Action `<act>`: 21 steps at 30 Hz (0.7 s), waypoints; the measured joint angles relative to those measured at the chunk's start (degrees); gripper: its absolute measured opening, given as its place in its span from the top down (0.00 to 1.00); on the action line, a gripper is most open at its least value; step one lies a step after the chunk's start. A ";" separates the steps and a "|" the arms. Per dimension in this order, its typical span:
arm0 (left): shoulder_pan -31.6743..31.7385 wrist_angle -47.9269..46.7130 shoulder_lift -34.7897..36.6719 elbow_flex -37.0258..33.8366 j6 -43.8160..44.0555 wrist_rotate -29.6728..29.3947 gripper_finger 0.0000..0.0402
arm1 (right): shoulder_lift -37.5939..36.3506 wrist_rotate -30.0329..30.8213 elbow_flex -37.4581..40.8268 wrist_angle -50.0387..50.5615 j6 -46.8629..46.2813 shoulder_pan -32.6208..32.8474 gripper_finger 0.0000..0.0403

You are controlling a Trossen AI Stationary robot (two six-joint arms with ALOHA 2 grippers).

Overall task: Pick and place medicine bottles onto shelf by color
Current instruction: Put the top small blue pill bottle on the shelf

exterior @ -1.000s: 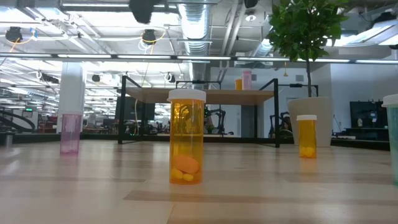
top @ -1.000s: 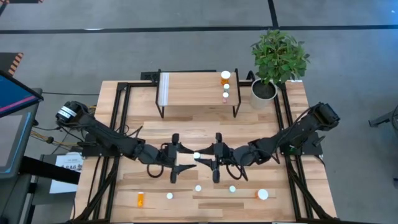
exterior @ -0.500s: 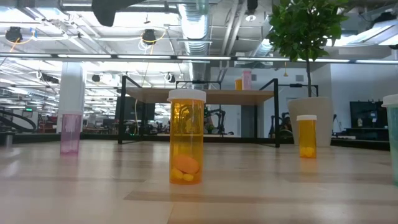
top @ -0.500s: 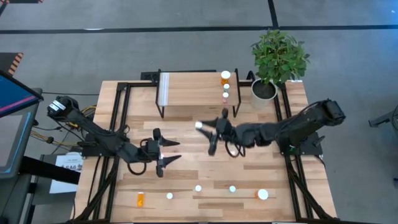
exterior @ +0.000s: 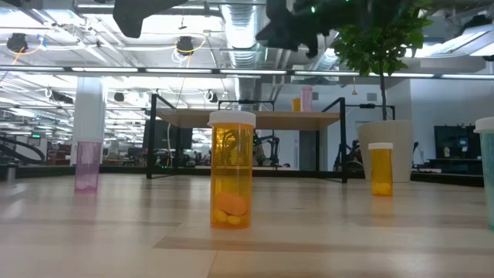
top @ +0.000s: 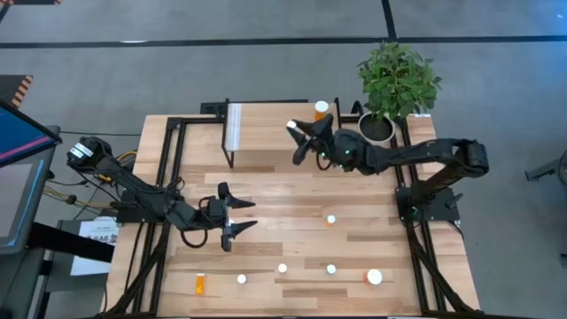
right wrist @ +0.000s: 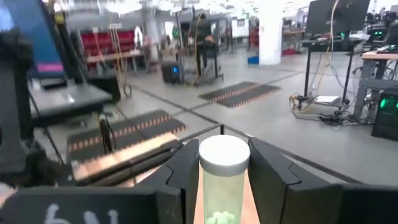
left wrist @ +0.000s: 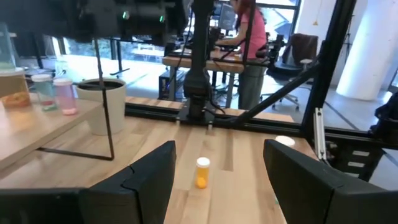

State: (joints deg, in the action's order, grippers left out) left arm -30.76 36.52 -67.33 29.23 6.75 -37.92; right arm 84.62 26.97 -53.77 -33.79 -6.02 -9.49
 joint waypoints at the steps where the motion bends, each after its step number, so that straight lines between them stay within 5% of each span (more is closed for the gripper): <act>1: 0.04 0.01 0.00 0.00 -0.19 0.02 0.42 | -0.02 -0.57 1.38 -2.64 -0.62 -1.07 0.68; 4: 0.56 0.03 0.00 0.00 -0.49 0.10 0.42 | 0.69 -1.46 3.90 -9.64 -1.48 -3.49 0.68; 21: 8.45 -0.36 -0.31 0.00 0.54 0.09 0.42 | 0.92 -0.98 4.61 -6.73 2.94 -4.52 0.66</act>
State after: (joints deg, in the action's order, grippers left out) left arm -22.31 36.16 -67.64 29.23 7.30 -37.83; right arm 85.54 26.00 -49.17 -40.53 -3.08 -14.00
